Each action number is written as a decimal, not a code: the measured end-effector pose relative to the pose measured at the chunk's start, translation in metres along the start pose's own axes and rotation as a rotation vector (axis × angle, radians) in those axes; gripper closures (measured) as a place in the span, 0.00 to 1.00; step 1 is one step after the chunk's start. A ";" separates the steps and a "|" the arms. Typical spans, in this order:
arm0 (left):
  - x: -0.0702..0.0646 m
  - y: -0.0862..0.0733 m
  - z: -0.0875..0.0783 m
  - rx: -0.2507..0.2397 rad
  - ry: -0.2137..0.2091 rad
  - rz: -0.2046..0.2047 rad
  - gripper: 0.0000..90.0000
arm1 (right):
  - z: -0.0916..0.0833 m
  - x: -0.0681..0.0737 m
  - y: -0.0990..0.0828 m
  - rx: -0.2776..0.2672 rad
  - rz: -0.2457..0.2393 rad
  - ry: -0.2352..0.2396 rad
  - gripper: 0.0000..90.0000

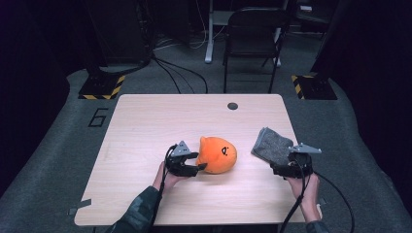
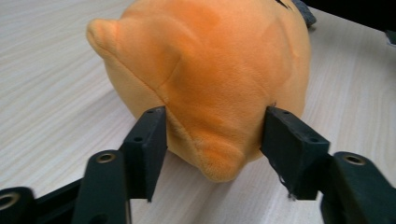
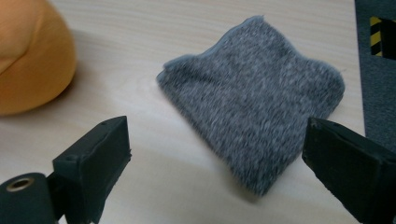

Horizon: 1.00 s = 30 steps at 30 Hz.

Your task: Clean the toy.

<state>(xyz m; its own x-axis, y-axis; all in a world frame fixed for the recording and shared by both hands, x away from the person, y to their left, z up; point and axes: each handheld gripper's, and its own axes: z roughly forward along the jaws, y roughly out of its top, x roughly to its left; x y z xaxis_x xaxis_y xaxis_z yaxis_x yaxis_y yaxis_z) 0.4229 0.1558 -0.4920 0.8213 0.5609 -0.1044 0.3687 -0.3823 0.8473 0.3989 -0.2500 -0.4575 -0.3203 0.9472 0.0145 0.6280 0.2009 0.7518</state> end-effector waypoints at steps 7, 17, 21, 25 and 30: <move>-0.002 -0.002 0.000 0.003 0.011 0.003 0.62 | 0.059 -0.016 0.015 0.061 0.108 -0.029 0.08; -0.006 -0.006 0.000 -0.007 0.021 -0.033 0.73 | 0.104 -0.020 0.017 0.129 0.111 -0.097 0.25; -0.006 -0.004 0.001 -0.009 0.026 -0.023 0.75 | 0.098 -0.014 0.014 0.102 0.090 -0.081 0.56; -0.007 -0.005 0.000 -0.008 0.028 -0.044 0.75 | 0.096 -0.010 0.014 0.100 0.094 -0.059 0.78; -0.006 -0.004 0.001 -0.007 0.032 -0.036 0.75 | 0.090 -0.013 0.013 0.088 0.136 -0.029 0.84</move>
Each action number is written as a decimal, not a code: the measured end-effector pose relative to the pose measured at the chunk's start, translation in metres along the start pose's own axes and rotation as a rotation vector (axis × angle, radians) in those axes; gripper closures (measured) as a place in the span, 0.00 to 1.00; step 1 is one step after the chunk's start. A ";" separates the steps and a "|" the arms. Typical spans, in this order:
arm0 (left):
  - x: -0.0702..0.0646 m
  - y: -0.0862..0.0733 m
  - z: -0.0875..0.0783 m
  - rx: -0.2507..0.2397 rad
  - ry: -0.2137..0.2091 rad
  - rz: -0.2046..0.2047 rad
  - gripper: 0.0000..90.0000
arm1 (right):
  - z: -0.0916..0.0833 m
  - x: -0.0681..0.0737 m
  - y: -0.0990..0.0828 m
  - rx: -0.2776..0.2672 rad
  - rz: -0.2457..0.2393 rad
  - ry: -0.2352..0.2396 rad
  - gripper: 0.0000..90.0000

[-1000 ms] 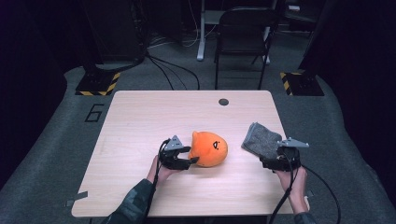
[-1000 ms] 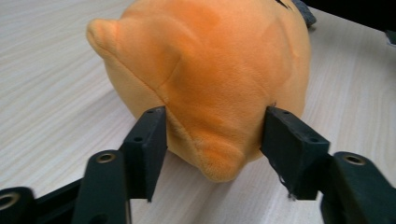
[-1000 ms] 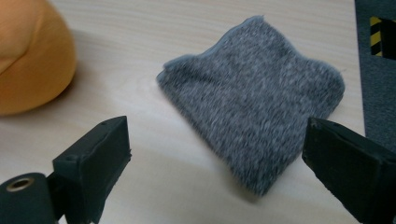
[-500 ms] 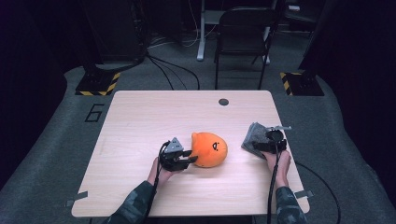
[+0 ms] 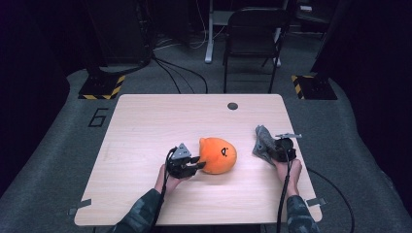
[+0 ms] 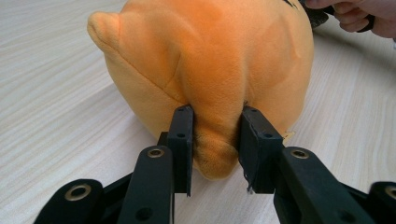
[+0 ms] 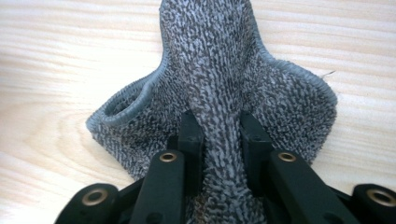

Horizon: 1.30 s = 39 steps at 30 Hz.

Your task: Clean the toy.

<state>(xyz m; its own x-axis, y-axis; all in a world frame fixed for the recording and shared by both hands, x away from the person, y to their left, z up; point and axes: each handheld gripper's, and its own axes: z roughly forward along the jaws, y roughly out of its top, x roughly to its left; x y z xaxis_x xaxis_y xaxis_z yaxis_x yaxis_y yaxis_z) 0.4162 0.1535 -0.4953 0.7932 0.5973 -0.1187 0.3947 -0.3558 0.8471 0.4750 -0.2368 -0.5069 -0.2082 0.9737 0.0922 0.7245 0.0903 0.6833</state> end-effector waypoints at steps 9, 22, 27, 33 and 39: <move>0.000 0.000 0.000 -0.007 0.012 0.001 0.76 | -0.035 0.012 0.011 -0.081 -0.019 0.087 0.85; -0.004 0.001 0.000 -0.008 0.020 -0.003 0.76 | -0.084 0.071 0.032 -0.195 -0.093 0.287 0.84; -0.006 0.001 0.000 -0.019 0.030 -0.001 0.78 | -0.099 0.116 0.041 -0.226 -0.154 0.370 0.84; -0.010 0.002 0.000 -0.029 0.031 -0.016 0.82 | -0.098 0.157 0.042 -0.211 -0.208 0.419 0.84; -0.011 0.003 -0.001 -0.046 0.044 0.007 0.86 | -0.077 0.177 0.040 -0.162 -0.236 0.421 0.84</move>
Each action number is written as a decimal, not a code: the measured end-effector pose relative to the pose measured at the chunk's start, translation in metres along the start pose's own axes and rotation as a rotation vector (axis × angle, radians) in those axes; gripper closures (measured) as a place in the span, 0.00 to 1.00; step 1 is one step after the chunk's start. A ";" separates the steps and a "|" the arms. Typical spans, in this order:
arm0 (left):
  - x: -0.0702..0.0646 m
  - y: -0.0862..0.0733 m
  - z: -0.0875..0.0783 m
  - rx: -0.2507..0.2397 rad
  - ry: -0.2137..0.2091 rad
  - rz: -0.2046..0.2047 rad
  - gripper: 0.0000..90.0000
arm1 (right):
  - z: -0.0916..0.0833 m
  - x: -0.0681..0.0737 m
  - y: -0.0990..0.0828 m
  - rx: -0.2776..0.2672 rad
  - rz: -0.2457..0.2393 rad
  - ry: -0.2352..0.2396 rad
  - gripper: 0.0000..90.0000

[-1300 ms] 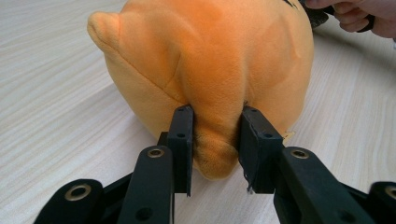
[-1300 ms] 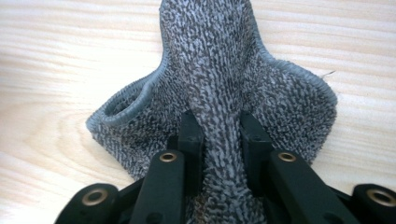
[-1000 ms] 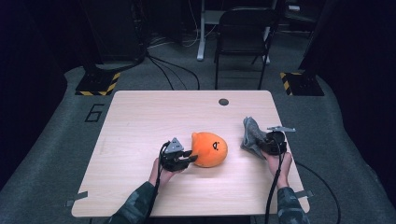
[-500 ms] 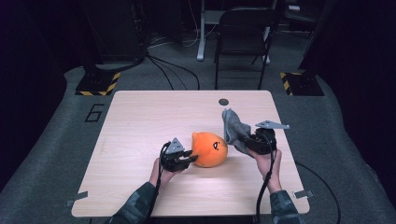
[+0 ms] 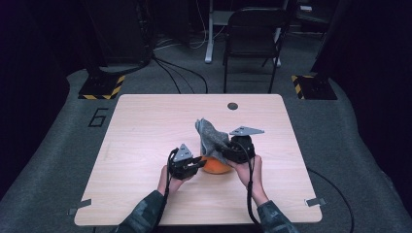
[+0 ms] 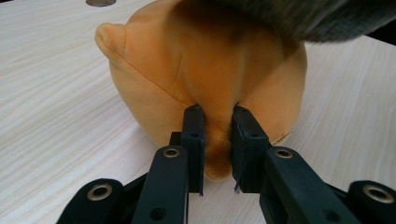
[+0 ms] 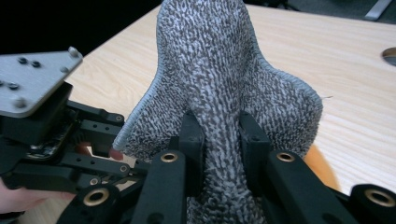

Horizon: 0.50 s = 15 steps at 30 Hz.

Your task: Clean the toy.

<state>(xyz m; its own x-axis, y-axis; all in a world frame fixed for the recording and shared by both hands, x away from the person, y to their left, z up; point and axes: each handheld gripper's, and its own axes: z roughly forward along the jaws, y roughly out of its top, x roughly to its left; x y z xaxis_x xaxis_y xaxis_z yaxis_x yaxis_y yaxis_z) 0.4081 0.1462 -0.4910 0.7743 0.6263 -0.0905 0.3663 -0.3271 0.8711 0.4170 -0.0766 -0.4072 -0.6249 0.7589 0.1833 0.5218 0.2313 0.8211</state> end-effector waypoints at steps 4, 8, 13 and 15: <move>0.001 0.000 0.000 -0.005 -0.009 0.010 0.86 | 0.014 0.004 -0.002 0.036 -0.033 -0.022 0.84; 0.002 -0.002 0.002 0.011 -0.010 0.000 0.72 | 0.029 -0.006 -0.013 0.085 -0.025 -0.039 0.84; 0.005 -0.004 0.004 0.043 -0.012 -0.018 0.54 | 0.031 -0.012 -0.017 0.086 -0.013 -0.042 0.84; 0.003 -0.005 0.004 0.043 -0.010 0.001 0.61 | 0.031 -0.010 -0.018 0.087 -0.015 -0.048 0.84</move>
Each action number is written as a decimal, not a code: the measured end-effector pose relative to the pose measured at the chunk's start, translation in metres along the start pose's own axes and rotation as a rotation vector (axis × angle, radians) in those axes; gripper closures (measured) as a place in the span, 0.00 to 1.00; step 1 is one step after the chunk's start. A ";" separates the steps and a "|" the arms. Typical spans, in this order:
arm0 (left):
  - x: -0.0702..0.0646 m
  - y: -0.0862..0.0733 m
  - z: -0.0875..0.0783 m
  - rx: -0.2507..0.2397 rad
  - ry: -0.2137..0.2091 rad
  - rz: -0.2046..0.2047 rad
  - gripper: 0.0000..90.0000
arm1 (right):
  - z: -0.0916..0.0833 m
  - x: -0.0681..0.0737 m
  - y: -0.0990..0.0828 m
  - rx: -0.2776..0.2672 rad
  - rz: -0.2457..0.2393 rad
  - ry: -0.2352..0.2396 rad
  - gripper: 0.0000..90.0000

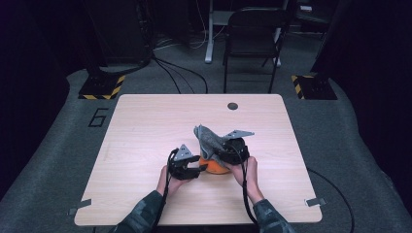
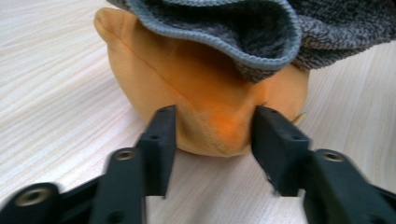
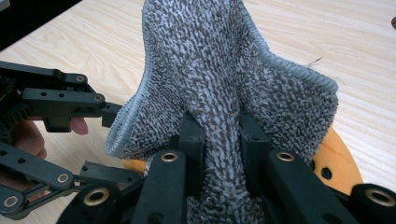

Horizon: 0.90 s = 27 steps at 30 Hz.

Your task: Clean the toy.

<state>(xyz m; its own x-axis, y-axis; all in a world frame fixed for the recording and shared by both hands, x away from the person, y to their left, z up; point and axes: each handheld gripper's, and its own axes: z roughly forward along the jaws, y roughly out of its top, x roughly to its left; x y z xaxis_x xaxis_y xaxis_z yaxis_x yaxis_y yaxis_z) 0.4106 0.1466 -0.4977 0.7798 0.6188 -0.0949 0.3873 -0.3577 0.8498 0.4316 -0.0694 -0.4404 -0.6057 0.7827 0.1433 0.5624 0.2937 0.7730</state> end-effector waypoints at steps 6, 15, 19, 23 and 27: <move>-0.004 -0.001 -0.001 -0.023 0.018 0.008 0.84 | -0.005 0.004 0.003 -0.027 -0.022 0.002 0.83; -0.009 -0.002 -0.001 -0.039 0.022 0.055 0.88 | -0.003 0.019 0.002 -0.023 -0.117 -0.039 0.83; -0.011 -0.001 0.000 -0.045 0.013 0.057 0.88 | -0.009 0.013 -0.001 -0.019 -0.125 -0.058 0.84; -0.015 0.001 0.001 -0.045 0.007 0.067 0.88 | -0.016 0.003 -0.007 -0.021 -0.097 -0.067 0.84; -0.014 0.001 0.000 -0.043 0.006 0.065 0.88 | -0.025 -0.006 -0.010 -0.013 -0.081 -0.105 0.83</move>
<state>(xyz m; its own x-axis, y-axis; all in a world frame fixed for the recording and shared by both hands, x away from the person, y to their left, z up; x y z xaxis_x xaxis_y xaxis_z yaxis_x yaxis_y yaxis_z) 0.4001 0.1371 -0.4957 0.7996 0.5995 -0.0357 0.3140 -0.3666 0.8758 0.4154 -0.0914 -0.4338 -0.5860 0.8102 0.0146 0.5058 0.3517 0.7877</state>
